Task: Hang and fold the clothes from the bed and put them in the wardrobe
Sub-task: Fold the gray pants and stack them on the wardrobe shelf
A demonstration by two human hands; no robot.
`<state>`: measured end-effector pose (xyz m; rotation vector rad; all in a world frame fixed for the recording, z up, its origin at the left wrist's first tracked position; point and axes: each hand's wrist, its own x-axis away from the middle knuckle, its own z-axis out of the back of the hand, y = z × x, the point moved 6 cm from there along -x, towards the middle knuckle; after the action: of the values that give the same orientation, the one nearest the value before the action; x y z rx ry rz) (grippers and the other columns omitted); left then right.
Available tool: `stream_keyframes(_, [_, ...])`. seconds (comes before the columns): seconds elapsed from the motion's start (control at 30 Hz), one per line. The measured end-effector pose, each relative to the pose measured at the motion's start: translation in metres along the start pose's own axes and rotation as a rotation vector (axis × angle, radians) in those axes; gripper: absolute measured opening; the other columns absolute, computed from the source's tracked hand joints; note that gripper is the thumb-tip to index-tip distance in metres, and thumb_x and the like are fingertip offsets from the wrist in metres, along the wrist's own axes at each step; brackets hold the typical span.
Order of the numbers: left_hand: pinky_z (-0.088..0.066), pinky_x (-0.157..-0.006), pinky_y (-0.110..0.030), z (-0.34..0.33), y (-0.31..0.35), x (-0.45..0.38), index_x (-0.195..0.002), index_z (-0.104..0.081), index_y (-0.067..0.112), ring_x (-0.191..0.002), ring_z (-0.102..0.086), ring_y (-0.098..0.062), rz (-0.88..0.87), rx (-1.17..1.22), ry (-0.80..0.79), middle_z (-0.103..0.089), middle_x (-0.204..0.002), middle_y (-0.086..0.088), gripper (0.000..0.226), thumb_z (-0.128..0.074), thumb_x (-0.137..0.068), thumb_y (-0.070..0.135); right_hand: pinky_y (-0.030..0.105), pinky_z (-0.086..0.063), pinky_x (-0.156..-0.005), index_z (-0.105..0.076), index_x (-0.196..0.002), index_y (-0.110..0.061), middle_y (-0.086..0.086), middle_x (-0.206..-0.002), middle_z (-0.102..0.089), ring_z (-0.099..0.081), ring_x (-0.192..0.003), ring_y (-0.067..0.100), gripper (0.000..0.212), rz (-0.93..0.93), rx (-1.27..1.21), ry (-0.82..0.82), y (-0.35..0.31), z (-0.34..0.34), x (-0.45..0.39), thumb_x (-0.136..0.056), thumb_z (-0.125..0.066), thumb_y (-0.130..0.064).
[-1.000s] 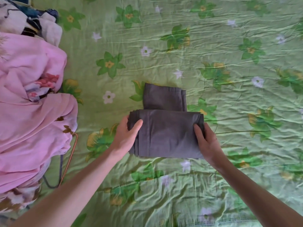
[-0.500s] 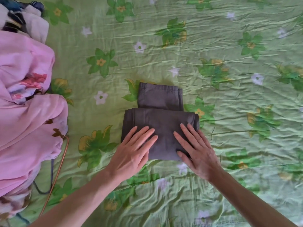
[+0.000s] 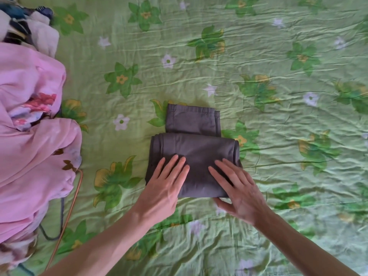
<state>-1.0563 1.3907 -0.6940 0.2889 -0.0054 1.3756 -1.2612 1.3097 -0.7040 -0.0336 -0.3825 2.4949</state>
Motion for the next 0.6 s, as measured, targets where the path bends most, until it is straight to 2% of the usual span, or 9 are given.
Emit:
stream_keyframes(0.07, [-0.035, -0.123, -0.054, 0.012, -0.001, 0.000, -0.154, -0.045, 0.001, -0.153, -0.037, -0.035, 0.003, 0.042, 0.011, -0.041, -0.163, -0.019, 0.088, -0.079, -0.075, 0.018, 0.045, -0.039, -0.116, -0.029, -0.163, -0.021, 0.003, -0.168, -0.032, -0.024, -0.158, 0.024, 0.092, 0.023, -0.007, -0.009, -0.001, 0.003, 0.005, -0.086, -0.073, -0.045])
stream_keyframes(0.17, [-0.050, -0.113, -0.045, 0.039, -0.004, -0.001, -0.139, -0.058, 0.002, -0.135, -0.057, -0.031, 0.009, 0.165, 0.063, -0.058, -0.145, -0.015, 0.074, -0.079, -0.069, 0.013, 0.046, -0.045, -0.113, -0.037, -0.158, -0.019, 0.003, -0.164, -0.039, -0.034, -0.154, 0.024, 0.082, 0.036, -0.119, 0.028, -0.004, 0.020, 0.008, -0.086, -0.071, -0.039])
stream_keyframes(0.23, [-0.060, -0.090, -0.033, 0.063, -0.011, -0.002, -0.124, -0.062, 0.007, -0.112, -0.060, -0.023, 0.048, 0.285, 0.114, -0.059, -0.126, -0.006, 0.056, -0.075, -0.070, 0.011, 0.044, -0.047, -0.110, -0.048, -0.150, -0.015, 0.005, -0.157, -0.048, -0.049, -0.143, 0.026, 0.071, 0.031, -0.215, 0.105, -0.006, 0.039, 0.008, -0.085, -0.071, -0.036])
stream_keyframes(0.3, [-0.056, -0.067, -0.026, 0.085, -0.022, -0.004, -0.118, -0.062, 0.013, -0.086, -0.054, -0.012, 0.111, 0.382, 0.132, -0.056, -0.110, 0.003, 0.046, -0.069, -0.073, 0.015, 0.039, -0.050, -0.105, -0.057, -0.141, -0.013, 0.006, -0.148, -0.056, -0.061, -0.127, 0.023, 0.064, -0.010, -0.309, 0.182, -0.005, 0.060, 0.008, -0.083, -0.073, -0.031])
stream_keyframes(0.33, [-0.054, -0.062, -0.025, 0.093, -0.028, -0.006, -0.119, -0.062, 0.015, -0.077, -0.052, -0.009, 0.132, 0.417, 0.132, -0.057, -0.105, 0.006, 0.045, -0.068, -0.074, 0.018, 0.036, -0.053, -0.101, -0.059, -0.139, -0.013, 0.004, -0.142, -0.060, -0.064, -0.121, 0.020, 0.062, -0.033, -0.361, 0.203, -0.003, 0.070, 0.006, -0.081, -0.075, -0.029])
stream_keyframes(0.4, [-0.057, -0.062, -0.023, 0.105, -0.041, -0.010, -0.123, -0.061, 0.018, -0.075, -0.061, -0.007, 0.148, 0.512, 0.124, -0.063, -0.105, 0.008, 0.048, -0.071, -0.076, 0.019, 0.028, -0.058, -0.089, -0.060, -0.136, -0.014, -0.001, -0.130, -0.068, -0.070, -0.108, 0.012, 0.059, -0.098, -0.503, 0.226, 0.001, 0.086, 0.000, -0.080, -0.076, -0.028])
stream_keyframes(0.47, [-0.057, -0.067, -0.017, 0.116, -0.055, -0.019, -0.123, -0.061, 0.019, -0.082, -0.068, -0.005, 0.181, 0.684, 0.140, -0.068, -0.105, 0.009, 0.049, -0.079, -0.078, 0.010, 0.019, -0.058, -0.080, -0.059, -0.134, -0.016, -0.011, -0.117, -0.073, -0.073, -0.096, 0.004, 0.059, -0.222, -0.674, 0.251, 0.012, 0.098, -0.009, -0.081, -0.081, -0.026])
stream_keyframes(0.53, [-0.052, -0.077, -0.009, 0.123, -0.072, -0.030, -0.122, -0.063, 0.018, -0.093, -0.069, 0.001, 0.286, 0.822, 0.238, -0.070, -0.108, 0.012, 0.048, -0.081, -0.080, 0.004, 0.014, -0.056, -0.078, -0.058, -0.134, -0.020, -0.018, -0.109, -0.075, -0.073, -0.091, 0.002, 0.061, -0.385, -0.781, 0.300, 0.026, 0.101, -0.021, -0.080, -0.087, -0.019])
stream_keyframes(0.6, [-0.049, -0.087, -0.009, 0.122, -0.089, -0.042, -0.123, -0.064, 0.017, -0.103, -0.068, 0.001, 0.423, 0.921, 0.378, -0.072, -0.109, 0.010, 0.047, -0.083, -0.082, 0.007, 0.011, -0.053, -0.076, -0.058, -0.133, -0.025, -0.024, -0.099, -0.074, -0.071, -0.090, -0.002, 0.063, -0.530, -0.841, 0.403, 0.040, 0.102, -0.035, -0.079, -0.090, -0.020])
